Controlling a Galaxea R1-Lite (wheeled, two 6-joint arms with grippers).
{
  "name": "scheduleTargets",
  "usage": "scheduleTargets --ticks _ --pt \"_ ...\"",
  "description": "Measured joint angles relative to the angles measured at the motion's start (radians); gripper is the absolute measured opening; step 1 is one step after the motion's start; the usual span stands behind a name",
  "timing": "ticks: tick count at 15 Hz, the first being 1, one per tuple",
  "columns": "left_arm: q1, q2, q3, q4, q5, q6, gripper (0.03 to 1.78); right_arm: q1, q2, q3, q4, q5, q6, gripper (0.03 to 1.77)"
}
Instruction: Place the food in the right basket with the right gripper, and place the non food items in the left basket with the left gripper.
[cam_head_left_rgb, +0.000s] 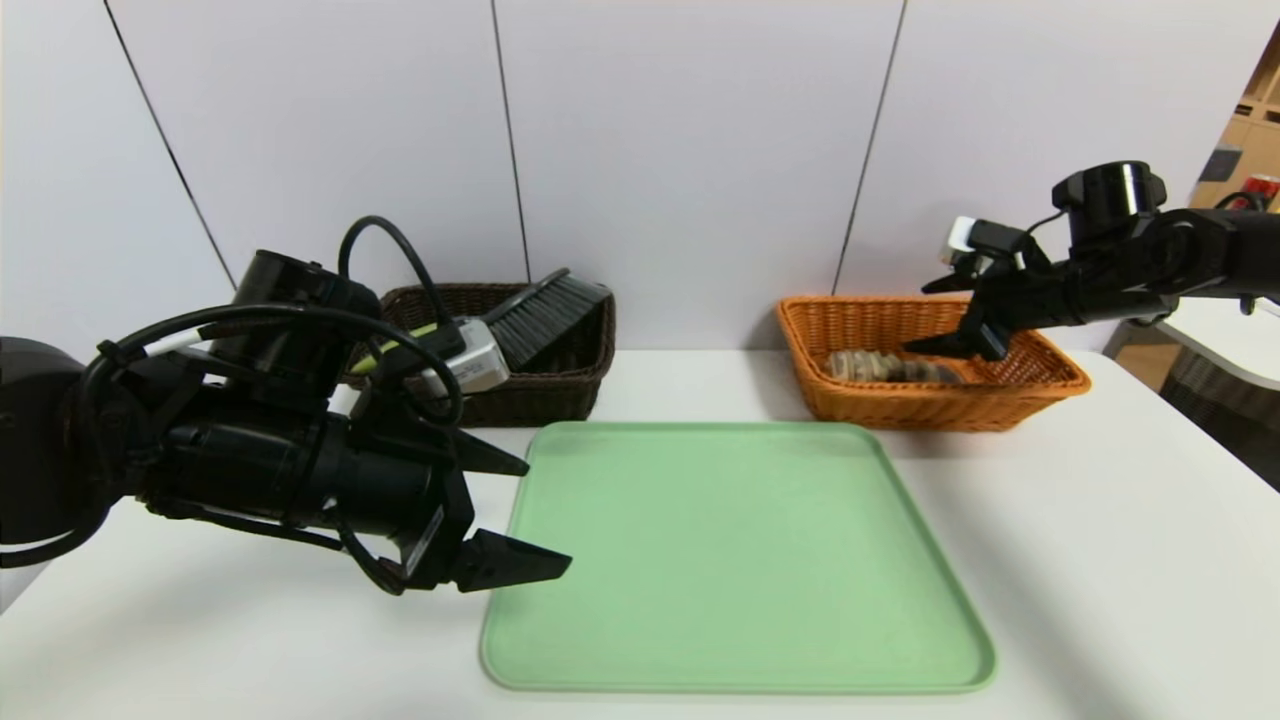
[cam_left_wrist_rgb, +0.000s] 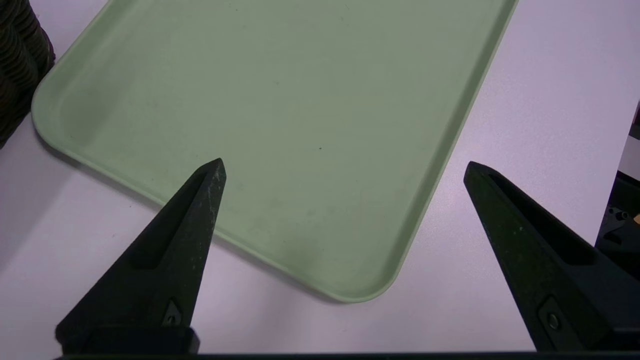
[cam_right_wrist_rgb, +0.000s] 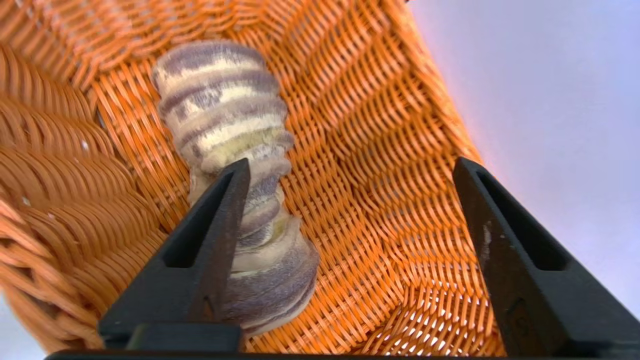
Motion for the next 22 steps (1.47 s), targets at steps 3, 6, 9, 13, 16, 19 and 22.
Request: scheduleTargets --ticks 3,6,9,13,16,19,22 --pt "0.004 -0.017 -0.006 0.0 0.001 -0.004 1.69 0.006 -0.045 0.0 0.034 0.0 0.026 1.52" --pt "0.021 -0.059 -0.012 0.001 0.004 -0.009 1.69 0.024 -0.122 0.012 0.161 0.0 0.053 1.58" --pt "0.039 -0.118 -0.013 0.004 0.04 -0.03 1.69 0.042 -0.221 0.078 0.206 0.0 0.117 1.62" --pt "0.041 -0.214 -0.012 0.028 0.168 -0.096 1.69 0.052 -0.396 0.249 0.208 -0.007 0.24 1.66" --pt "0.042 -0.285 -0.011 0.067 0.321 -0.178 1.69 0.043 -0.554 0.399 0.204 -0.051 0.37 1.67" --pt "0.044 -0.339 -0.009 0.121 0.494 -0.264 1.69 0.035 -0.73 0.544 0.197 -0.151 0.524 1.69" --pt "0.044 -0.391 -0.004 0.196 0.653 -0.351 1.69 0.013 -0.905 0.655 0.195 -0.252 0.676 1.69"
